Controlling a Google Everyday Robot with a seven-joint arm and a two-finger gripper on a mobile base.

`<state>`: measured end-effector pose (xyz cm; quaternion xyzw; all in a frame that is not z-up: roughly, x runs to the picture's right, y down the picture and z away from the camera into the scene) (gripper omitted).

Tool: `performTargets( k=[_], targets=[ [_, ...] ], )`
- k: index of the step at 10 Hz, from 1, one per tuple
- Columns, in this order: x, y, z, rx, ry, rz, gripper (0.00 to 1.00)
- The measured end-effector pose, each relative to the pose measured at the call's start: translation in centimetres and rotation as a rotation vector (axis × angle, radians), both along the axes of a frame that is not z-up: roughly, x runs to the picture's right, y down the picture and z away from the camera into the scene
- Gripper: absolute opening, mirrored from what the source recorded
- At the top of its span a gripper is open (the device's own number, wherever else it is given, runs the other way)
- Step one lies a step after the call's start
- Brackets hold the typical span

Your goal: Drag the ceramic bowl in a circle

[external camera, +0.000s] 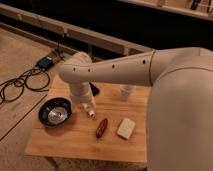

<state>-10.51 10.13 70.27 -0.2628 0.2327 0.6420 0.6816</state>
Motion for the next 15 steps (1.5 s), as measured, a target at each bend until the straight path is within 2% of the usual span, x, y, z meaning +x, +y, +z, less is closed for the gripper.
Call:
performTargets(
  k=[15],
  targets=[
    [0.07,0.08,0.07,-0.002,0.001,0.0,0.65]
  ],
)
